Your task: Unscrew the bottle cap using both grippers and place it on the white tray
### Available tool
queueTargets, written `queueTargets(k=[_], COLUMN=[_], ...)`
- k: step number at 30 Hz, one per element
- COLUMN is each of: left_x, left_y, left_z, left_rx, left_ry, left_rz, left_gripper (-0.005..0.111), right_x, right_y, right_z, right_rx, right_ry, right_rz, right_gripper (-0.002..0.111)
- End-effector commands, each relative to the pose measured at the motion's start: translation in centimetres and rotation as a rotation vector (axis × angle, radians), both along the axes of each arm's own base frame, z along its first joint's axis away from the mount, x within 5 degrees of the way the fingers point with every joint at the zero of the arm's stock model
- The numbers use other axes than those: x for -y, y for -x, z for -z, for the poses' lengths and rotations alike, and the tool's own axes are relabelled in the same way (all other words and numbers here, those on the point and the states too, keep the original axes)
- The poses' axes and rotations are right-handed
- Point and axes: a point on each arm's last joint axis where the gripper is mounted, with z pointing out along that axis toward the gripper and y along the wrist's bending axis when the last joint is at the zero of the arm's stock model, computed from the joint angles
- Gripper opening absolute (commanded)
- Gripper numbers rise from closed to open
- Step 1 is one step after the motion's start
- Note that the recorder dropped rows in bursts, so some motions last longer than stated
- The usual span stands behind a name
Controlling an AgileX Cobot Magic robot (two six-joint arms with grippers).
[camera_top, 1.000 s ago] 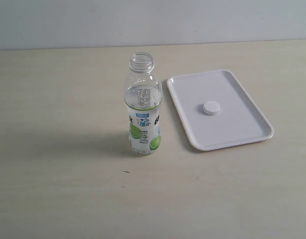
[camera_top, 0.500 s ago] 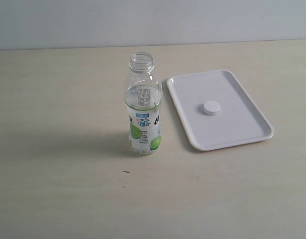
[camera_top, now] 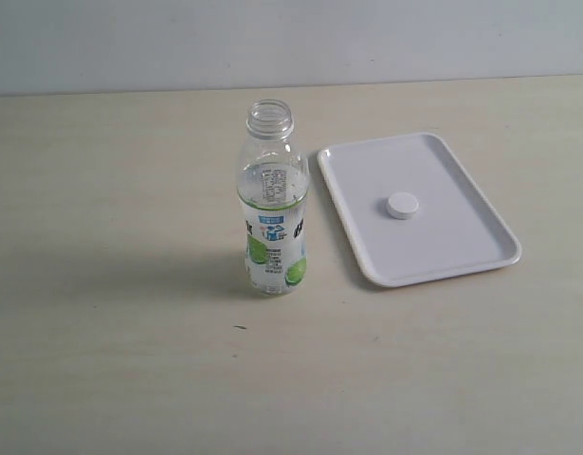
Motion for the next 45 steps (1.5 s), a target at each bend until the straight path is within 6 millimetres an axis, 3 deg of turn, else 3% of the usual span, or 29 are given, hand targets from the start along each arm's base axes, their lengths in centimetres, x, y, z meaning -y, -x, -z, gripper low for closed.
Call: queueTargets(k=[1,16,21,33,39,45], left_x=[0.0,0.0,-0.7,-0.6,-0.3,-0.3], left_y=[0.0,0.8,1.0,1.0,1.0,1.0], left_z=[0.1,0.2,1.6,1.5,1.6,1.7], left_rx=[-0.003,0.015,-0.127,-0.116,-0.113,-0.126], left_ry=[0.01,0.036,0.038,0.088,-0.12,-0.147], left_rz=[-0.002,0.019,-0.037,-0.018,-0.009,-0.012], left_gripper=[0.0,0.0,0.0,0.0,0.0,0.0], right_x=[0.0,0.0,0.0,0.0,0.0,0.0], right_y=[0.0,0.0,0.0,0.0,0.0,0.0], right_z=[0.1,0.1,0.1,0.1,0.1,0.1], right_rx=[0.007,0.007,0.007,0.007,0.007,0.007], right_ry=[0.001,0.001,0.001,-0.001,-0.001,-0.001], right_rz=[0.004,0.004,0.004,0.004,0.004,0.004], right_gripper=[0.0,0.0,0.0,0.0,0.0,0.0])
